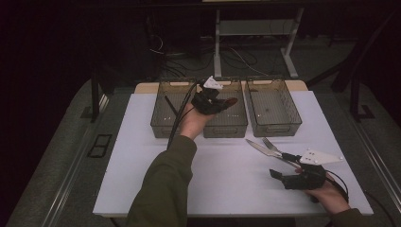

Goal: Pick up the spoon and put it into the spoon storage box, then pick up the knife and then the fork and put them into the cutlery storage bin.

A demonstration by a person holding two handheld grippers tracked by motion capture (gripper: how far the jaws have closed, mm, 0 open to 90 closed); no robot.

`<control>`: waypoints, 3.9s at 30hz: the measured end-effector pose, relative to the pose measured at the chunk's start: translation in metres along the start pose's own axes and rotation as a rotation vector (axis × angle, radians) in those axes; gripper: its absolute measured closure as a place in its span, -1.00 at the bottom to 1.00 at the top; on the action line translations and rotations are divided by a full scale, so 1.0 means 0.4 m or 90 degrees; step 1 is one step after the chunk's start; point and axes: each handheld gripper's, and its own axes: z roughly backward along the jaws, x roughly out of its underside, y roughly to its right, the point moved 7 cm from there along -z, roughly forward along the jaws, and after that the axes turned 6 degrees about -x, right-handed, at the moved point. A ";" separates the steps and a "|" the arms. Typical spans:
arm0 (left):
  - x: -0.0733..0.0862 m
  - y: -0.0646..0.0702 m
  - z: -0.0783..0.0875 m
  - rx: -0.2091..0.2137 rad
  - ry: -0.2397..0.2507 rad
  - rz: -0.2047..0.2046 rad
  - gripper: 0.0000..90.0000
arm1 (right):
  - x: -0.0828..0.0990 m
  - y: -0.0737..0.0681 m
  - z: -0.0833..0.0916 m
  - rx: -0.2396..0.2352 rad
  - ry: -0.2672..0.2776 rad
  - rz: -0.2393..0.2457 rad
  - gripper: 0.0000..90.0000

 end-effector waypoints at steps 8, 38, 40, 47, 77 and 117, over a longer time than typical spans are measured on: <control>-0.038 -0.021 -0.060 0.002 0.013 0.017 0.79 | -0.001 -0.002 0.000 -0.002 0.000 0.002 -0.60; -0.017 -0.061 -0.184 -0.032 -0.019 0.087 0.54 | -0.004 -0.003 0.002 -0.007 0.007 0.003 -0.60; -0.023 -0.060 -0.178 -0.030 -0.012 0.087 0.50 | -0.004 -0.004 0.001 -0.008 0.006 0.003 -0.60; -0.041 -0.044 -0.146 -0.010 0.002 0.064 0.30 | -0.003 0.001 -0.002 -0.003 0.004 0.002 -0.60; 0.048 0.058 0.066 0.048 0.028 0.019 -0.33 | 0.001 0.005 -0.004 0.002 -0.005 0.007 -0.60; 0.379 0.112 0.294 0.003 0.075 0.051 -0.85 | 0.005 0.010 -0.002 0.010 -0.006 0.001 -0.60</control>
